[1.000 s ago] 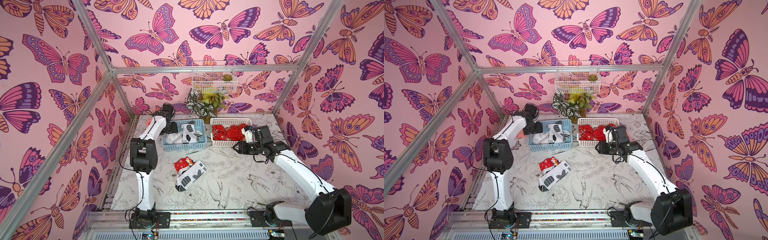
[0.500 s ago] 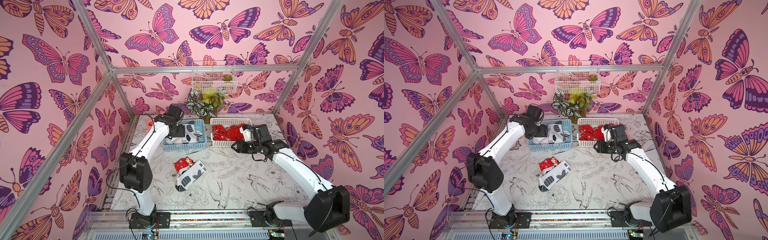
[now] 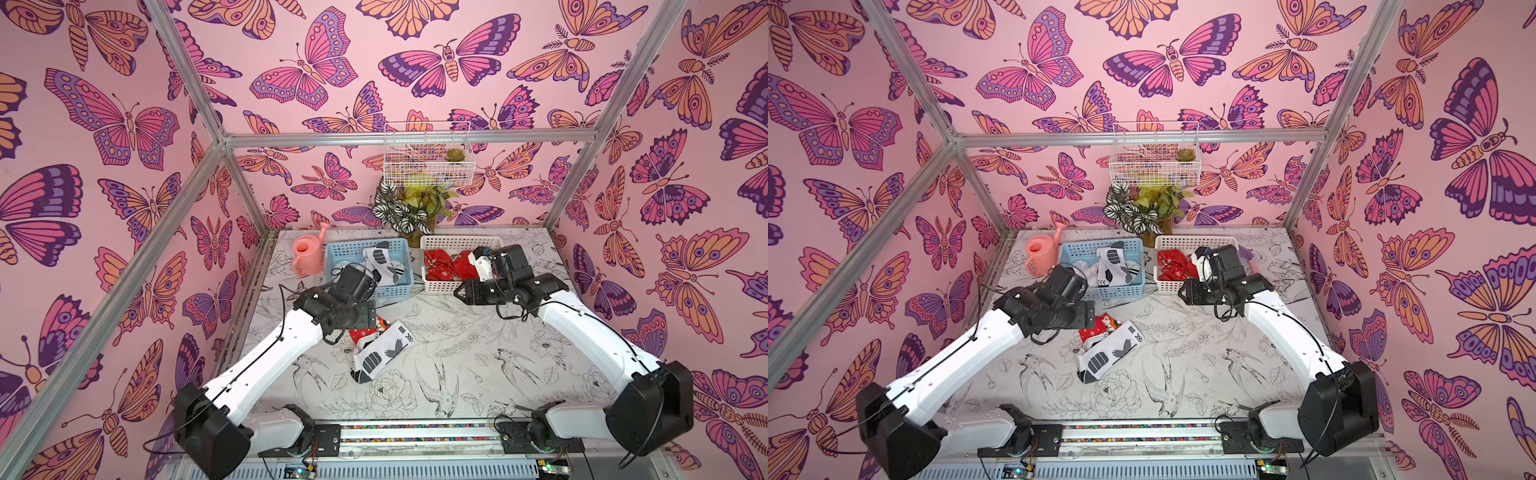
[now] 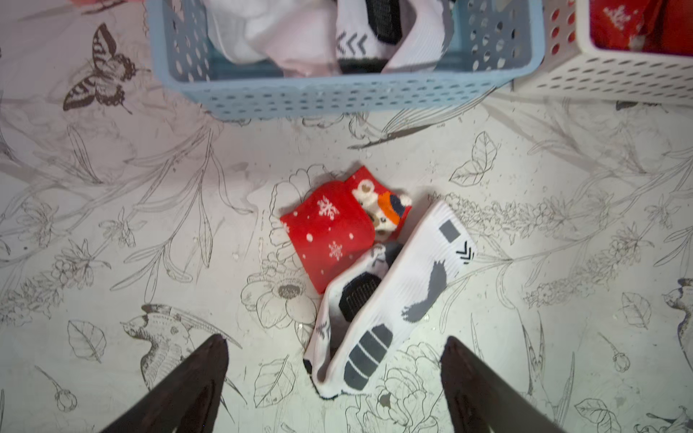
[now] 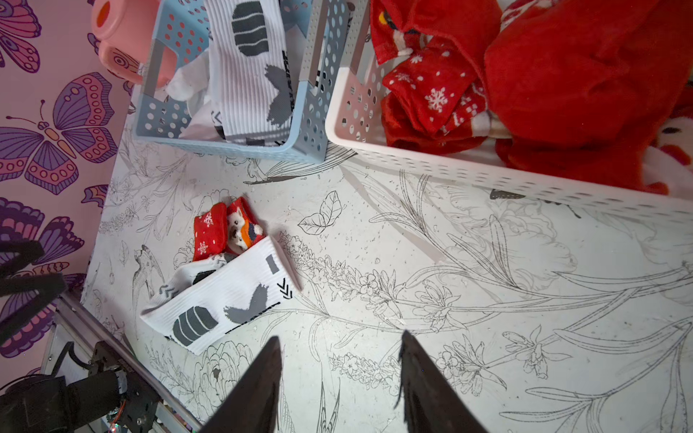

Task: Sort the socks into the basket by color
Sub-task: Pick up the sock at the center of the board.

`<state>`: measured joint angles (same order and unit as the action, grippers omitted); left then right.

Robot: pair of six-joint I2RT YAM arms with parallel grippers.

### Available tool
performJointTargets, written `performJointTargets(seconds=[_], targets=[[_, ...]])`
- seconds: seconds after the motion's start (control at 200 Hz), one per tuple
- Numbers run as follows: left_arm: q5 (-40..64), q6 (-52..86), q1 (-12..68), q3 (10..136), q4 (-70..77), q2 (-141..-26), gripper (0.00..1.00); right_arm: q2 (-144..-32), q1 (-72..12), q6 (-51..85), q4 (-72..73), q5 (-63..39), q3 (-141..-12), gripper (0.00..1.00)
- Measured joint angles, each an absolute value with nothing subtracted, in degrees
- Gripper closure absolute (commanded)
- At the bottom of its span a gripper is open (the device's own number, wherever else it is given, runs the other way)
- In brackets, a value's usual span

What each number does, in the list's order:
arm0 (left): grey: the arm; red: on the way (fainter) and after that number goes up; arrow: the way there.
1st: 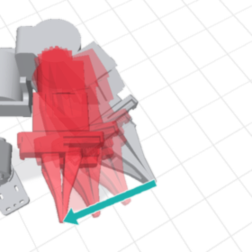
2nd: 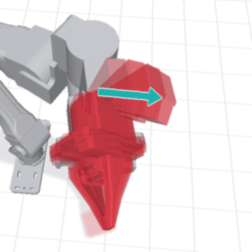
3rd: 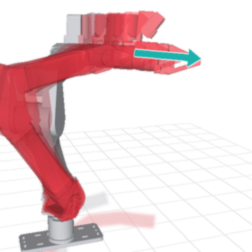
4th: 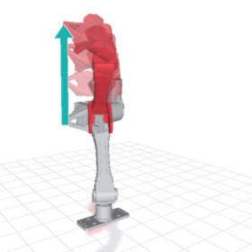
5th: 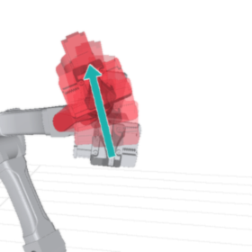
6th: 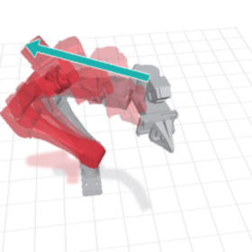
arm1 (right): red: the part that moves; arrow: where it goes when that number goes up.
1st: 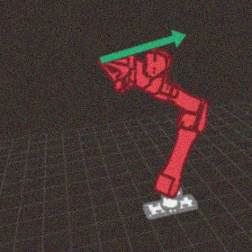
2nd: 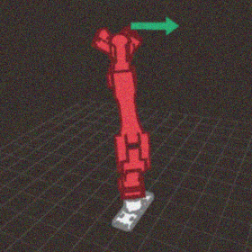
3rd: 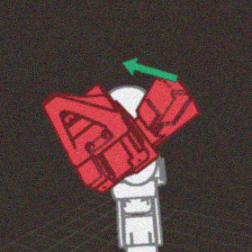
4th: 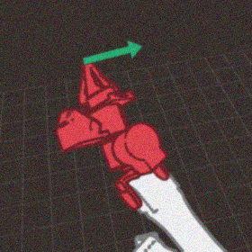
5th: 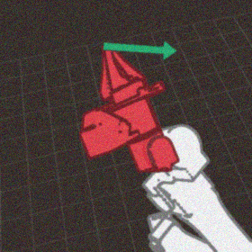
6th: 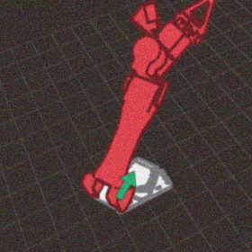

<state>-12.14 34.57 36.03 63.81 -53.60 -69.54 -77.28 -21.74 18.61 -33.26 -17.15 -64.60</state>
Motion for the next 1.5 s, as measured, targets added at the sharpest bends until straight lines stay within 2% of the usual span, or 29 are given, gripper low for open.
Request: performJointTargets(seconds=[0.341,0.687,0.912,1.163,1.263,1.363,1.504], targets=[[-13.5,46.0,43.24,50.26,-50.96,-61.98,0.06,-77.87,-23.88,17.93,-34.41,-15.59,-66.57,0.45],[-9.98,52.01,43.92,36.49,-40.27,-58.35,0.09,-78.15,-24.56,17.91,-36.27,-14.11,-67.51,0.45],[-7.77,52.95,43.92,32.27,-31.18,-60.4,0.23,-78.46,-25.06,17.91,-37.1,-13.28,-68.6,0.45],[-7.01,52.95,43.9,31.46,-24.05,-63.72,0.26,-78.46,-25.23,17.89,-37.54,-12.78,-68.82,0.45],[-6.61,52.88,43.9,31.46,-21.89,-65.87,0.3,-78.46,-25.28,17.8,-37.54,-12.49,-68.86,0.45],[-6.15,52.8,43.9,31.46,-20.49,-67.79,0.38,-78.46,-25.28,17.72,-37.54,-12.25,-68.86,0.46],[-5.54,52.62,43.9,31.46,-19.03,-69.49,0.57,-78.46,-25.28,17.69,-37.54,-11.86,-68.86,0.46]])
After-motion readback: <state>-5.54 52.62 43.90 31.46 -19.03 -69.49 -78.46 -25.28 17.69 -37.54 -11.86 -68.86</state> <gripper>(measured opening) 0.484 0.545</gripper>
